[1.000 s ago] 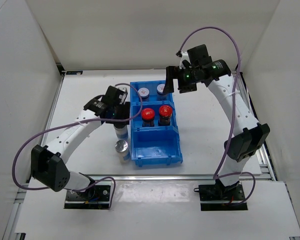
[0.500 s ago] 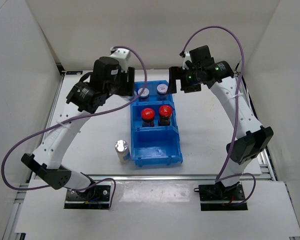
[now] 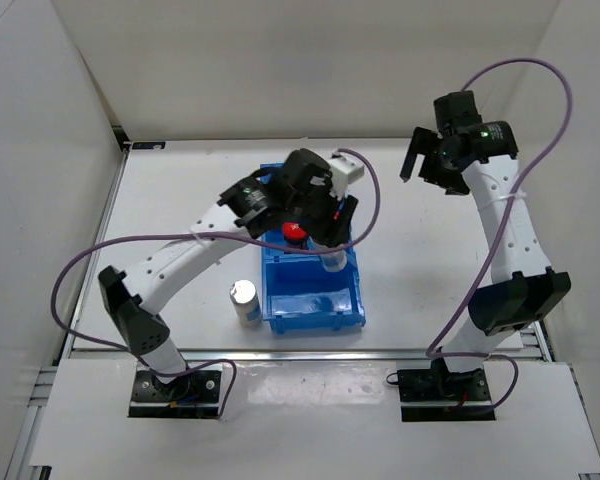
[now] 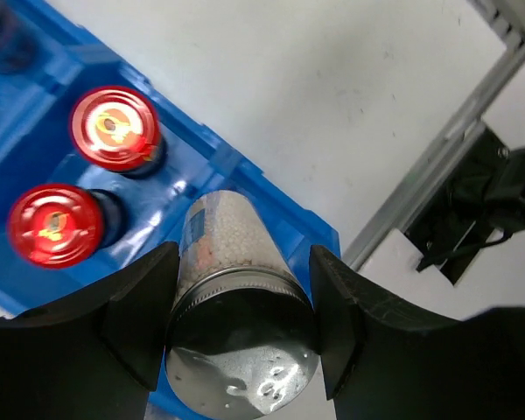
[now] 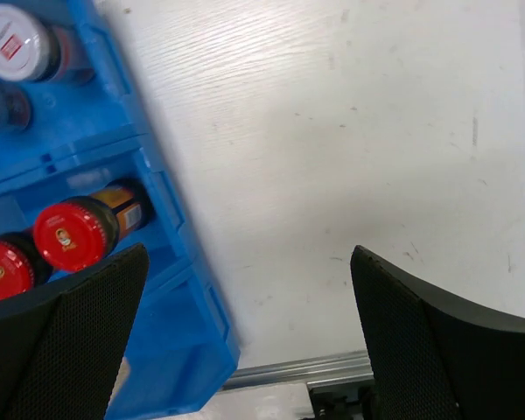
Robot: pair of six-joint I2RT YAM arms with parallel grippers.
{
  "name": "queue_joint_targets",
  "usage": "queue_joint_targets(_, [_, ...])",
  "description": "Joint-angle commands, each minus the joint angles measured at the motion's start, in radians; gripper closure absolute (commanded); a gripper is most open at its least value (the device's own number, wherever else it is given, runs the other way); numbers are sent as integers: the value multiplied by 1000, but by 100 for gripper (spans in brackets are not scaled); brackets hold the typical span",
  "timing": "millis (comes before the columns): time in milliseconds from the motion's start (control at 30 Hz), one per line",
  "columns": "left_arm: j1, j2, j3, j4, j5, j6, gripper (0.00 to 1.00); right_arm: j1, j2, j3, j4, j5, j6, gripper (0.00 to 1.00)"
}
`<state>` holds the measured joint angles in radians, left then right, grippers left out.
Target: Organize the condiment bottles
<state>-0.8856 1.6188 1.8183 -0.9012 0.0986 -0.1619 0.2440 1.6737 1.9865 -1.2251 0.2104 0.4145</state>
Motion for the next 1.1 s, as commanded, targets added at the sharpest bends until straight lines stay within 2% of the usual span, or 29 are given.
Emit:
queue_joint_targets(0, [-57,44,-8,79,64,-5,89,-28,-61,-11,-68,80,75,1])
queue_joint_targets(167, [-92,104,-49,79,82,-5,89,-46,-81,-41,-77,57,86,1])
queue_joint_targets(333, [-111,116,-180,151,73,-5,89,-57,-103,-63,-86,37,86,1])
queue_joint_targets(500, [-121,147,-234,174,-19,-16,89,-57,-137,-81,-86,27,66,1])
queue_joint_targets(600, [-121,156,-243,183,-42,-27,70,-57,-147,-91,-86,27,56,1])
queue_joint_targets(633, [-121,156,-243,183,-42,-27,58,-57,-157,-101,-86,27,56,1])
queue_joint_targets(667, [-121,156,-229,183,-57,-36,34,-57,-157,-101,-86,27,56,1])
queue_joint_targets(733, [-121,147,-215,171,-85,-36,21,-57,-157,-101,-86,27,56,1])
queue_joint_targets(767, [-121,113,-206,156,-123,-36,0,-57,-157,-101,-77,27,56,1])
queue_joint_targets(867, [-121,40,-170,141,-215,-19,0,-57,-157,-101,-77,27,56,1])
queue_joint_targets(967, [-121,-89,-133,116,-345,22,0,-57,-157,-120,-68,27,56,1])
queue_joint_targets(1067, [-121,-241,-158,116,-457,22,0,-57,-147,-120,-59,27,56,1])
